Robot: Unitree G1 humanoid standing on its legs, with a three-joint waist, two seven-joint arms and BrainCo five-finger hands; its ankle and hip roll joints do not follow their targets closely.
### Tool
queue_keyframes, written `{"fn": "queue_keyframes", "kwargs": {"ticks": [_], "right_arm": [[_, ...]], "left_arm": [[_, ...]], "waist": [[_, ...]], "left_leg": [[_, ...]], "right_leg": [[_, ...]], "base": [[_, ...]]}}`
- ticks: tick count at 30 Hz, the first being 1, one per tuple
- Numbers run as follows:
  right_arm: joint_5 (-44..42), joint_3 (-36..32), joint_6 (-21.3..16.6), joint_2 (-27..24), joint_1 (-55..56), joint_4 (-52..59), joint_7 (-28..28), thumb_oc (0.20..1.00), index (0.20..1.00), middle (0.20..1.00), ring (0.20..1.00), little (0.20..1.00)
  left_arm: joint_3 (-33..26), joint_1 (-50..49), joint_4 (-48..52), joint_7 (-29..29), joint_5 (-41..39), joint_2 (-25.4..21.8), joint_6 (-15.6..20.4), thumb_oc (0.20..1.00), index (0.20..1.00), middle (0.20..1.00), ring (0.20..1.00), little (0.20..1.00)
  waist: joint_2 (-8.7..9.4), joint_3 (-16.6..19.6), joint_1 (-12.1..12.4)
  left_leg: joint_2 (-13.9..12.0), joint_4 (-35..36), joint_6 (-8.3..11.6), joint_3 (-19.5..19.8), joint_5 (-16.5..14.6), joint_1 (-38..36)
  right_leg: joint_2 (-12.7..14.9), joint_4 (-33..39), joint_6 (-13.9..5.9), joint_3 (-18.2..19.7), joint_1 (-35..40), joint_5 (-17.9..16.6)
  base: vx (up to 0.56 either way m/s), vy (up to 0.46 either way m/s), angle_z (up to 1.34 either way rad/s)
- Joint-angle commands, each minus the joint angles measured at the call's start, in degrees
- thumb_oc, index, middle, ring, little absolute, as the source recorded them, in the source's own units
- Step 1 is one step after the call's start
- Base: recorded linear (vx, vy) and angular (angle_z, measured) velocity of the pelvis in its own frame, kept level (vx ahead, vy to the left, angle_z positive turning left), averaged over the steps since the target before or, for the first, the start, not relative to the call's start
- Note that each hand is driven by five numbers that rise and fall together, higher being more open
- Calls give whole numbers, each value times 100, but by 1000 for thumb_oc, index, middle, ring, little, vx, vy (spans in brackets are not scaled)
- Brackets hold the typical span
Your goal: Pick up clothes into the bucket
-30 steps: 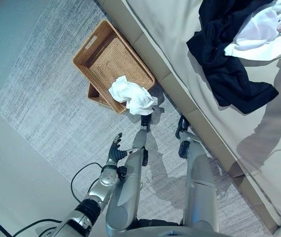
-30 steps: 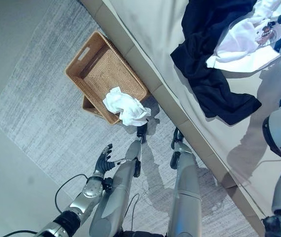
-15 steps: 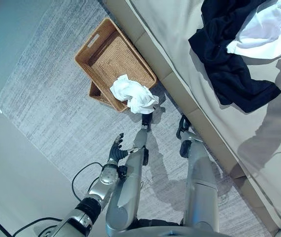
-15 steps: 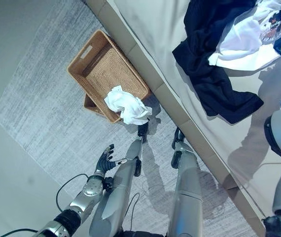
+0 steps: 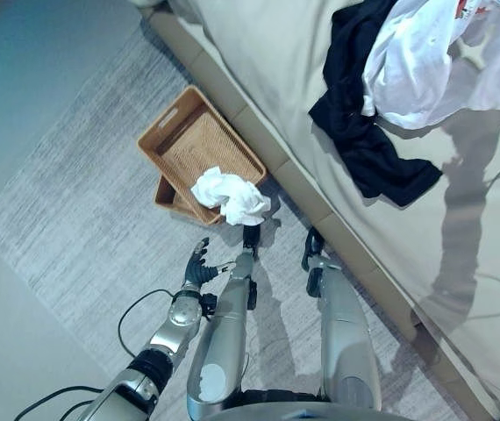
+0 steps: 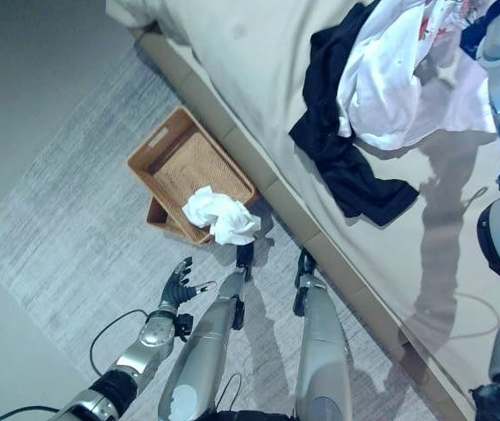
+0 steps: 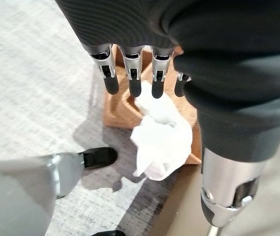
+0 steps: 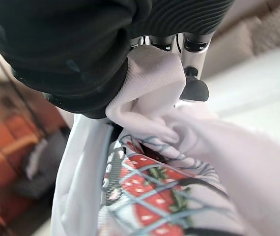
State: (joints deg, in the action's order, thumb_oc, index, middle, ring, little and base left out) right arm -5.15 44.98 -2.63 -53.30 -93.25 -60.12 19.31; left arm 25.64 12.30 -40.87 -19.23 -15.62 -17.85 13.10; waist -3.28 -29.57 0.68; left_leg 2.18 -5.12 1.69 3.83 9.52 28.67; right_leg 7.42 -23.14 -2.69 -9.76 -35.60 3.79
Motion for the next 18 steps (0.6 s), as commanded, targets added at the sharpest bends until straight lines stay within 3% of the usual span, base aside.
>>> {"fn": "queue_keyframes", "kwargs": {"ticks": [1,8,13,18], "right_arm": [[-198,-135,-410,-561,-285,335,544,200,200,200,200,200],[-164,-1059,-576,-690,471,1370,1052,200,200,200,200,200],[-210,-1449,-683,-659,817,1721,1095,200,200,200,200,200],[-477,-1460,-712,-335,896,1778,779,200,200,200,200,200]], "left_arm": [[-346,-295,-35,-87,388,-322,168,1000,1000,1000,1000,1000],[-525,-594,202,-81,640,-469,232,1000,1000,1000,1000,1000],[-561,-739,633,66,656,-613,289,1000,1000,1000,1000,1000],[-700,-900,2234,903,-438,-1065,353,1000,1000,1000,1000,1000]], "waist": [[484,-10,21],[532,670,-101],[584,1051,-133],[621,1564,-152]], "left_leg": [[1,-486,152,248,-688,-404],[-9,-156,106,139,-813,-1225],[-11,-31,100,84,-859,-1569],[-93,144,130,-101,-986,-2049]], "right_leg": [[272,245,-260,-184,695,-202],[240,732,-362,-213,1593,-277],[188,1079,-403,-237,2041,-348],[58,1678,-463,-191,2617,-443]], "base": [[31,55,-19],[75,64,-10],[75,37,-3],[71,21,-9]]}}
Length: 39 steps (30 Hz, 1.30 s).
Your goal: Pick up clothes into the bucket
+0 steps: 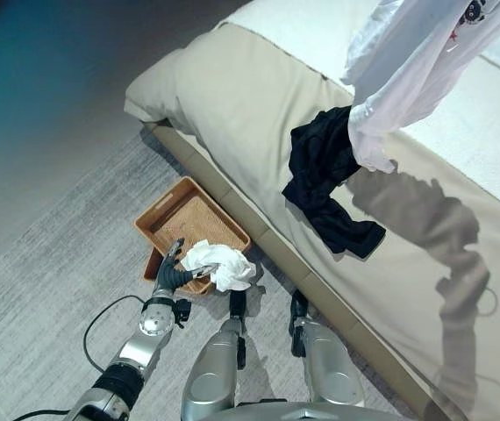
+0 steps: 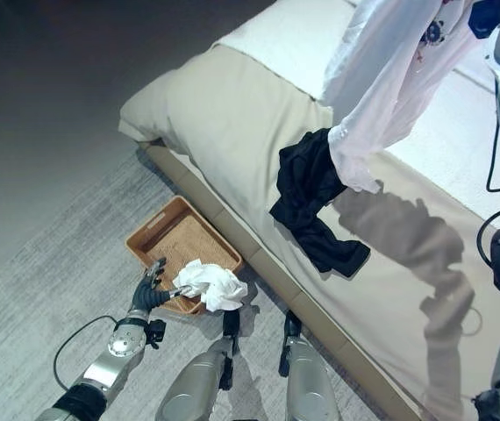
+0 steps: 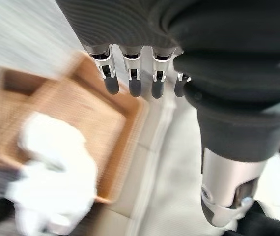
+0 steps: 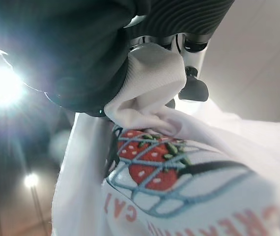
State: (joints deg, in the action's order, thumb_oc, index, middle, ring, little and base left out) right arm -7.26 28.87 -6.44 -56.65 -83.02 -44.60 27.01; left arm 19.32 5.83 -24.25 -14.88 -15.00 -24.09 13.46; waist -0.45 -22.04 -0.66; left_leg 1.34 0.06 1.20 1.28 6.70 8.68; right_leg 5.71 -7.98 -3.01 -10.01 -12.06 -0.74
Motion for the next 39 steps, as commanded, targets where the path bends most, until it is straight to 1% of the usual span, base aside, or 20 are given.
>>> {"fn": "queue_keyframes", "kwargs": {"ticks": [1,3,4,6,7,9,10,11,13,16,17,20,27,29,31,33,34,35,36,39], "right_arm": [[-267,149,-332,2,-130,224,7,200,200,200,200,200],[-346,207,-326,184,-24,337,-221,200,200,200,200,200],[-345,203,-326,185,-21,338,-221,200,200,200,200,200],[-591,158,-332,331,250,593,-482,200,200,200,200,200],[-590,140,-330,324,261,601,-484,200,200,200,200,200],[-921,65,-352,333,610,1109,-760,200,200,200,200,200],[-920,58,-350,330,618,1113,-760,200,200,200,200,200],[-1165,-15,-341,322,956,1491,-968,200,200,200,200,200],[-1282,77,-287,287,1179,1868,-1244,200,200,200,200,200],[-1332,147,-234,268,1350,2092,-1454,200,200,200,200,200],[-1465,221,-195,241,1487,2256,-1598,200,200,200,200,200],[-1520,325,-152,293,1713,2484,-1778,200,200,200,200,200],[-1690,266,-139,508,2192,3085,-1976,200,200,200,200,200],[-1687,240,-138,536,2258,3217,-1986,200,200,200,200,200],[-1765,106,-210,665,2376,3572,-2017,200,200,200,200,200],[-1773,63,-240,711,2439,3700,-2024,200,200,200,200,200],[-1762,-35,-275,814,2563,3984,-2065,200,200,200,200,200],[-1760,-42,-270,810,2575,3994,-2064,200,200,200,200,200],[-1737,-79,-309,910,2621,4275,-2112,200,200,200,200,200],[-1734,-131,-359,1035,2717,4578,-2164,200,200,200,200,200]], "left_arm": [[-77,-260,588,473,-506,-450,306,1000,1000,1000,1000,1000],[-91,-80,1700,884,-756,-1025,205,1000,1000,1000,1000,1000],[-93,-83,1704,885,-757,-1028,203,1000,1000,1000,1000,1000],[-128,406,2410,1075,-929,-1475,143,1000,1000,1000,1000,1000],[-126,412,2416,1075,-931,-1485,137,1000,1000,1000,1000,1000],[-69,951,2739,1111,-1123,-1561,84,1000,1000,1000,1000,1000],[-65,953,2739,1111,-1123,-1563,84,1000,1000,1000,1000,1000],[117,1416,2916,1158,-1211,-1636,12,1000,1000,1000,1000,1000],[355,1842,2986,1223,-1315,-1716,-15,1000,1000,1000,1000,1000],[661,2317,2918,1265,-1432,-1716,-39,1000,1000,1000,1000,1000],[913,2690,2839,1285,-1491,-1680,-62,1000,1000,1000,1000,1000],[1288,3298,2634,1238,-1492,-1574,-99,1000,1000,1000,1000,1000],[1828,3961,2060,1195,-1517,-1191,-222,1000,1000,1000,1000,1000],[1868,4004,1943,1149,-1468,-1091,-248,1000,1000,1000,1000,1000],[1809,4000,1582,1018,-1161,-785,-310,1000,1000,1000,1000,1000],[1783,3997,1473,975,-1041,-681,-337,1000,1000,1000,1000,1000],[1699,3932,1237,883,-882,-440,-382,1000,1000,1000,1000,1000],[1703,3933,1232,883,-879,-433,-379,1000,1000,1000,1000,1000],[1647,3866,1051,818,-853,-196,-408,1000,1000,1000,1000,1000],[1625,3831,854,801,-667,36,-457,1000,1000,1000,1000,1000]], "waist": [[344,813,-22],[348,1068,-72],[351,1072,-74],[356,1314,-130],[369,1318,-128],[406,1534,-167],[409,1531,-162],[414,1657,-195],[422,1755,-222],[431,1819,-203],[425,1873,-215],[416,1925,-216],[361,1998,-228],[362,1999,-224],[364,1997,-241],[365,1996,-242],[365,1984,-251],[365,1986,-247],[367,1971,-262],[366,1959,-267]], "left_leg": [[-3,-364,175,153,-673,-39],[-58,-256,184,85,-700,-260],[-57,-253,183,85,-696,-257],[-108,-163,195,32,-762,-499],[-98,-152,191,33,-728,-481],[-129,-98,194,1,-771,-658],[-129,-97,194,0,-771,-663],[-130,-65,194,-13,-799,-778],[-139,-46,196,-41,-823,-862],[-145,-34,198,-56,-845,-962],[-156,-23,200,-67,-858,-1022],[-159,-20,200,-60,-869,-1100],[-149,7,185,-46,-888,-1228],[-149,10,181,-45,-889,-1239],[-150,23,170,-47,-888,-1256],[-147,25,166,-48,-891,-1265],[-143,23,156,-44,-892,-1267],[-143,23,155,-44,-893,-1267],[-139,19,144,-42,-899,-1274],[-131,16,122,-38,-912,-1290]], "right_leg": [[234,184,-431,-166,258,-23],[198,340,-448,-158,498,-35],[199,344,-449,-159,496,-39],[156,414,-452,-152,704,18],[164,432,-453,-154,691,-13],[142,504,-447,-132,869,18],[142,506,-447,-131,874,17],[129,559,-451,-130,992,35],[117,603,-452,-132,1095,50],[112,649,-455,-126,1213,60],[106,679,-455,-129,1293,74],[105,696,-458,-130,1388,83],[116,733,-470,-159,1526,91],[120,743,-473,-164,1549,92],[122,754,-477,-166,1567,91],[124,752,-477,-165,1567,92],[130,744,-480,-157,1565,95],[130,744,-480,-157,1565,96],[131,736,-479,-154,1571,99],[137,725,-479,-143,1582,104]], "base": [[86,13,-8],[72,17,-10],[77,2,-13],[105,-2,-9],[118,-17,-3],[90,-25,-6],[89,-35,-7],[80,-33,-4],[84,-32,-8],[50,-12,-10],[43,-11,-8],[35,-12,-5],[0,0,0],[0,0,0],[0,0,0],[0,0,0],[0,0,0],[0,0,0],[0,0,0],[0,0,0]]}}
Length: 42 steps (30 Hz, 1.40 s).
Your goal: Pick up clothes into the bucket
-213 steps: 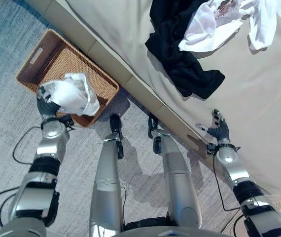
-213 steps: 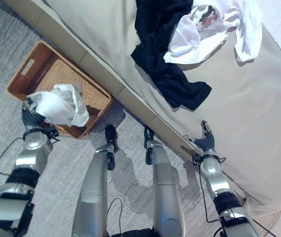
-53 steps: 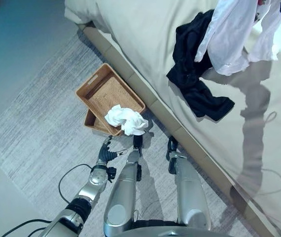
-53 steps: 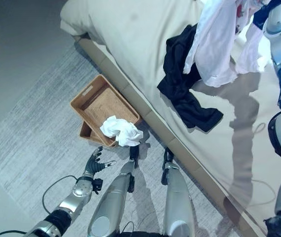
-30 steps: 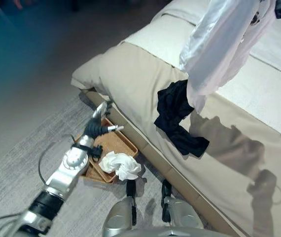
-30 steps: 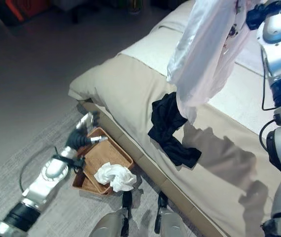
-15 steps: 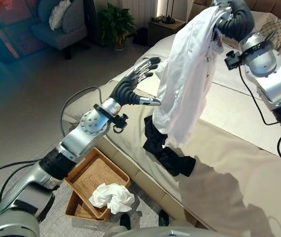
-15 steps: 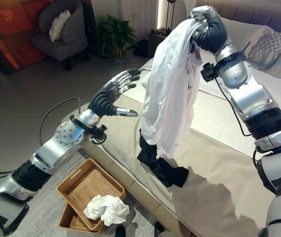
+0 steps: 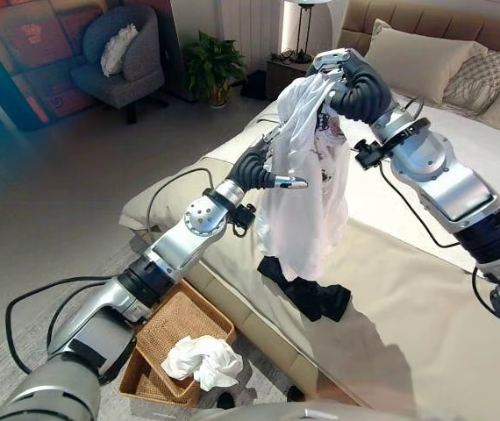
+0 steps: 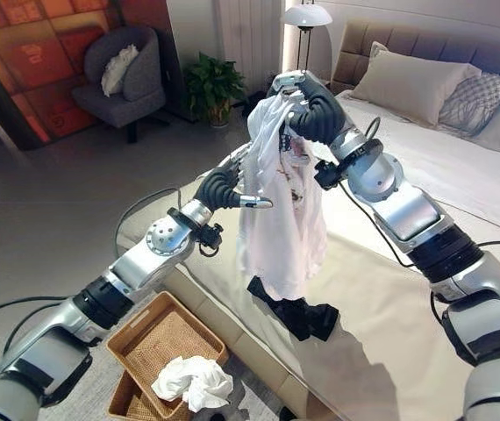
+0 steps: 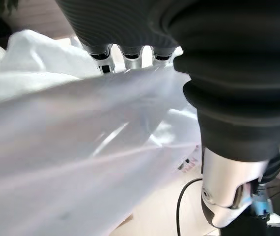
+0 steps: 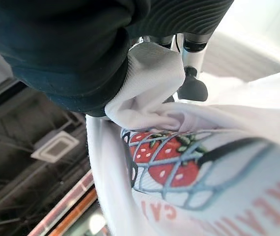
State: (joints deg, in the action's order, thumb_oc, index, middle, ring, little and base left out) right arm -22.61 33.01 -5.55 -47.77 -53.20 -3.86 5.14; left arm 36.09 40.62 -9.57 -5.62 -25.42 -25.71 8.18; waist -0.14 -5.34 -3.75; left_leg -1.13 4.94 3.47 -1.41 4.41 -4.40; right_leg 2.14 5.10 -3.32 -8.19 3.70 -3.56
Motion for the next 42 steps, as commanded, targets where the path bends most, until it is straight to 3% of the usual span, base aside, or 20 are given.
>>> {"fn": "queue_keyframes", "kwargs": {"ticks": [1,14,24,35,36,37,38,42], "right_arm": [[-205,-566,-477,211,-242,624,5,200,200,200,200,200],[-402,-935,-600,831,177,1380,23,200,200,200,200,200],[-755,-818,-643,1201,15,1454,-11,200,200,200,200,200],[-799,-735,-527,1378,-25,1330,-125,200,200,200,200,200],[-819,-727,-516,1371,0,1323,-149,200,200,200,200,200],[-819,-727,-516,1371,0,1323,-149,200,200,200,200,200],[-828,-717,-508,1367,50,1306,-176,200,200,200,200,200],[-868,-690,-474,1342,120,1225,-228,200,200,200,200,200]], "left_arm": [[-88,344,-672,-158,468,254,60,1000,1000,1000,1000,1000],[-615,-143,-1295,-671,1287,800,-129,1000,1000,1000,1000,1000],[-368,-9,-1358,-518,1506,934,-216,1000,1000,1000,1000,1000],[-71,166,-1139,-146,1210,1002,-197,1000,1000,1000,1000,1000],[-81,157,-1129,-135,1109,1018,-177,730,730,730,730,730],[-81,157,-1129,-135,1109,1018,-177,529,529,529,529,529],[-85,136,-1056,-99,873,1044,-131,200,200,200,200,200],[-97,74,-889,-54,563,1003,-87,200,200,200,200,200]], "waist": [[330,282,41],[376,225,19],[389,206,0],[360,229,-22],[353,229,-22],[353,228,-22],[353,231,-28],[363,233,-23]], "left_leg": [[118,-472,-112,231,-686,13],[145,-514,-184,209,-727,27],[169,-568,-214,209,-759,63],[198,-595,-226,210,-718,117],[185,-582,-219,217,-766,71],[185,-581,-219,217,-766,70],[181,-567,-218,227,-760,63],[183,-568,-212,231,-756,66]], "right_leg": [[497,-587,-447,-322,6,387],[523,-642,-457,-242,-41,390],[535,-673,-461,-185,-88,380],[557,-642,-460,-168,-131,311],[541,-636,-461,-168,-85,359],[541,-636,-461,-168,-84,359],[545,-625,-459,-178,-75,354],[543,-617,-458,-195,-66,355]], "base": [[0,0,0],[0,0,0],[0,0,0],[5,3,-5],[0,0,0],[40,-8,0],[0,0,0],[0,0,0]]}}
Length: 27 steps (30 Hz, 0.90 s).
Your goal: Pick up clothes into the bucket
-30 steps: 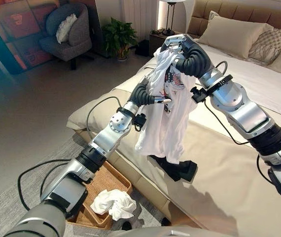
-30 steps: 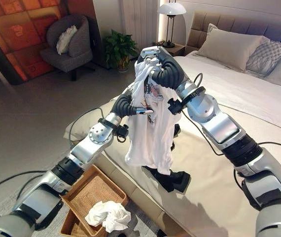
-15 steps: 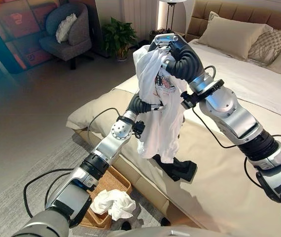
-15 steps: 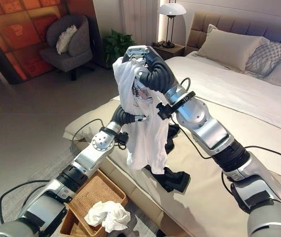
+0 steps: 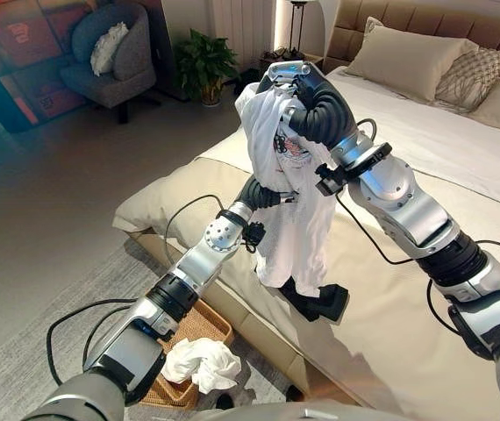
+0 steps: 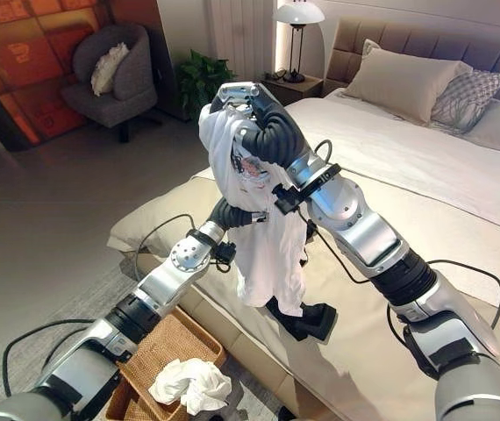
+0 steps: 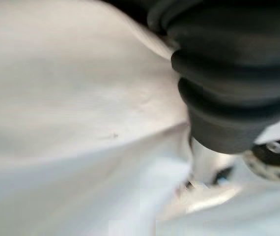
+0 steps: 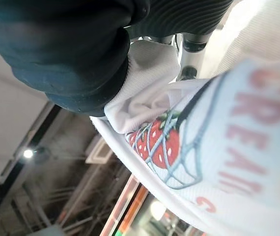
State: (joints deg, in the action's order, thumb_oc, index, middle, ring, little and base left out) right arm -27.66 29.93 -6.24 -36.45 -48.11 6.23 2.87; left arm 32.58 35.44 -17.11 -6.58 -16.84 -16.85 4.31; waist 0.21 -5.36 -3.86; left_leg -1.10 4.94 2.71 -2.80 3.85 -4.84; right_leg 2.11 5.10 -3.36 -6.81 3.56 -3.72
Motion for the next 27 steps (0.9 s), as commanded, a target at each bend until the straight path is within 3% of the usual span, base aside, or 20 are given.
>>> {"fn": "queue_keyframes", "kwargs": {"ticks": [1,12,13,14,15,16,27], "right_arm": [[-365,-403,-405,195,-336,158,11,200,200,200,200,200],[-276,-728,-366,22,260,73,17,203,203,203,203,203],[-283,-775,-350,28,372,83,9,485,485,485,485,485],[-270,-828,-342,17,455,105,-5,539,539,539,539,539],[-266,-873,-328,-3,550,134,-16,947,947,947,947,947],[-265,-875,-326,-2,559,140,-16,1000,1000,1000,1000,1000],[-434,-1447,-219,-98,1359,106,-52,1000,1000,1000,1000,1000]], "left_arm": [[236,566,-78,42,-342,97,312,200,200,200,200,200],[-267,96,309,-157,-685,-78,450,200,200,200,200,200],[-336,25,348,-173,-744,-88,450,200,200,200,200,200],[-405,-41,407,-176,-776,-121,462,200,200,200,200,200],[-483,-121,432,-189,-837,-141,474,200,200,200,200,200],[-482,-128,437,-189,-838,-143,472,200,200,200,200,200],[-1303,-911,1090,-105,-1682,-439,536,200,200,200,200,200]], "waist": [[335,230,-9],[371,209,40],[372,209,42],[371,208,45],[372,209,49],[373,213,49],[337,230,81]], "left_leg": [[181,-565,-131,371,-693,111],[173,-565,-115,425,-683,104],[173,-562,-116,428,-683,100],[172,-565,-116,429,-686,97],[172,-564,-114,433,-688,92],[172,-563,-114,434,-688,91],[145,-522,-91,423,-696,32]], "right_leg": [[541,-611,-451,-346,-43,370],[548,-627,-433,-422,-10,402],[549,-626,-428,-428,0,409],[553,-632,-427,-438,5,416],[553,-635,-427,-447,8,421],[553,-635,-427,-449,9,422],[549,-622,-414,-451,46,445]], "base": [[0,0,0],[1,-1,1],[0,0,0],[0,0,0],[0,0,0],[0,0,0],[0,0,0]]}}
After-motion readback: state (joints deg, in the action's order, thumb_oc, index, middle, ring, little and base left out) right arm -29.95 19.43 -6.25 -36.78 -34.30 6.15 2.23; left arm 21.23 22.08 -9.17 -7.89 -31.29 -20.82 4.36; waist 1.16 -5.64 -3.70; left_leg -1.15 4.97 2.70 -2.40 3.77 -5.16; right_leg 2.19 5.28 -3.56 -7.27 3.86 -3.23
